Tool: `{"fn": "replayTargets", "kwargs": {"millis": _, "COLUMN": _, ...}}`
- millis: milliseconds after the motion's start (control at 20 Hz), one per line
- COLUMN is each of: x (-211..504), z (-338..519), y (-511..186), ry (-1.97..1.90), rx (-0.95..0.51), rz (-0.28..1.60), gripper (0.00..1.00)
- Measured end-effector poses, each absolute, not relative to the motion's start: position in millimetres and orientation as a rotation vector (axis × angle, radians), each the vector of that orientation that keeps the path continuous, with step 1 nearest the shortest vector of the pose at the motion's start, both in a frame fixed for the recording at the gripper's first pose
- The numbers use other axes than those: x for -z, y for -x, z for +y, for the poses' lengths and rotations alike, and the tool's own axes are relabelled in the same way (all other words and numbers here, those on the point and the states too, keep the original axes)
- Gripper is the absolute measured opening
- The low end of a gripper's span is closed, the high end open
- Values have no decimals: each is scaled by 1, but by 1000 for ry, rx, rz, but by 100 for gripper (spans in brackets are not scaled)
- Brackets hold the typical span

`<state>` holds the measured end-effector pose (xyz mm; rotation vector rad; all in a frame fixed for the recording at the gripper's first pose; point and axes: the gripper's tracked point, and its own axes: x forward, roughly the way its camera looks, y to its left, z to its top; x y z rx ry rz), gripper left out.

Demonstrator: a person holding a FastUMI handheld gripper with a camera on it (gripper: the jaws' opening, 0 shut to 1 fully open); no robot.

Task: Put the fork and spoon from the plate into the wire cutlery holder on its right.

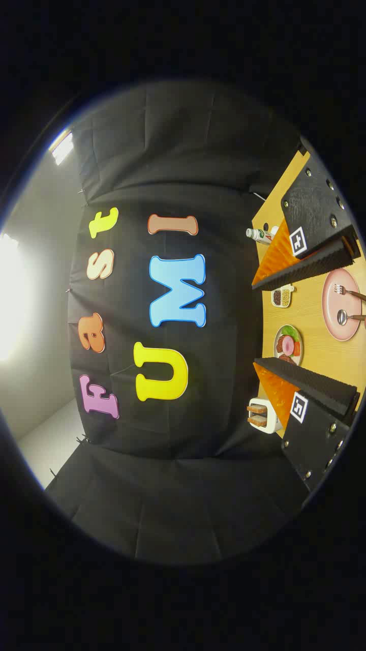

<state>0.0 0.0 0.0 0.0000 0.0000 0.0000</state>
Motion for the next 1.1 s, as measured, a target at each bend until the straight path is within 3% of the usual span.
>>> {"fn": "replayTargets", "kwargs": {"millis": 1100, "x": 46, "z": -22, "y": -21, "ry": 23, "rx": 99, "rz": 158, "gripper": 82}}
